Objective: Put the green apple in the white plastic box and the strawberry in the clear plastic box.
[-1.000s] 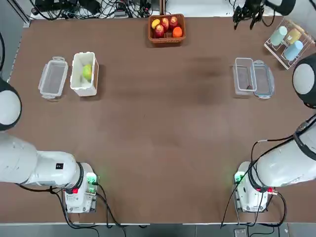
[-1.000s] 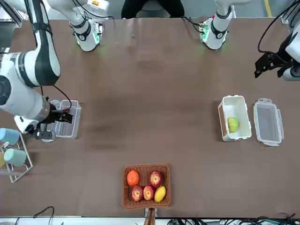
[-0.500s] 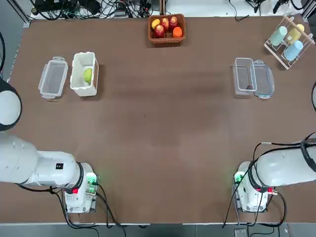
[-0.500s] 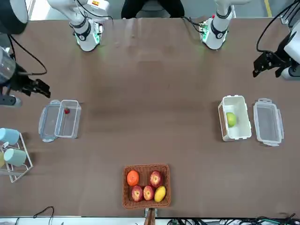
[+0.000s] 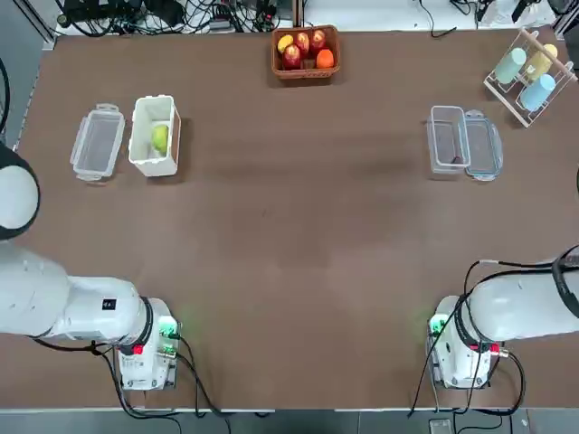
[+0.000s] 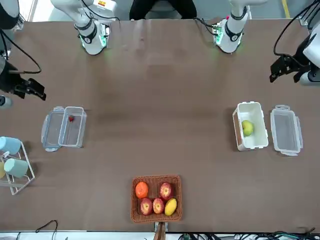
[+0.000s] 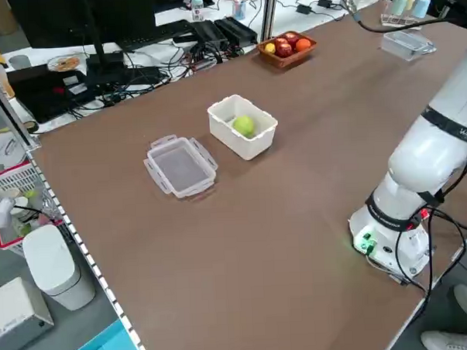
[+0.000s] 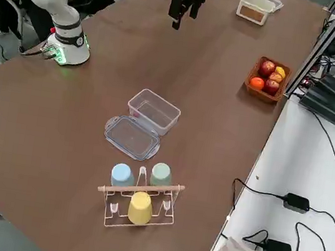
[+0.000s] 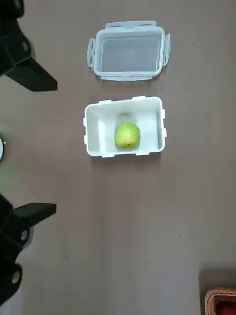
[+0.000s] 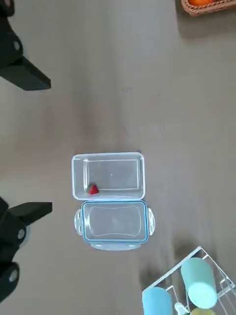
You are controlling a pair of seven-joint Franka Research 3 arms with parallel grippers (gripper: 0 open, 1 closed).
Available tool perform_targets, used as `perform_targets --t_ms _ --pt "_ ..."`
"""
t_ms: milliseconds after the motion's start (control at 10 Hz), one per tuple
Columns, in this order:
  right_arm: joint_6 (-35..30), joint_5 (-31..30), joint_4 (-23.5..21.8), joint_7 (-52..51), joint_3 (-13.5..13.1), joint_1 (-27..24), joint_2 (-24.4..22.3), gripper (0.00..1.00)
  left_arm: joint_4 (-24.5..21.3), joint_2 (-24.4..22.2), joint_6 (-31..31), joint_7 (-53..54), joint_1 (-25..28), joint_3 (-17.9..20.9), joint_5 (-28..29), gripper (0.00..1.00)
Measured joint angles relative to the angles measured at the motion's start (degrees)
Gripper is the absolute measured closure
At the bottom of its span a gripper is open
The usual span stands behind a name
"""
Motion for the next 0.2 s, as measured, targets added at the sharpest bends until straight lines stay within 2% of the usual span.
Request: perform_targets --t_ms 200 --pt "0.0 0.2 -0.3 0.0 0.0 0.0 -0.4 0.00 0.0 0.0 -0.1 0.0 0.0 0.0 0.0 0.00"
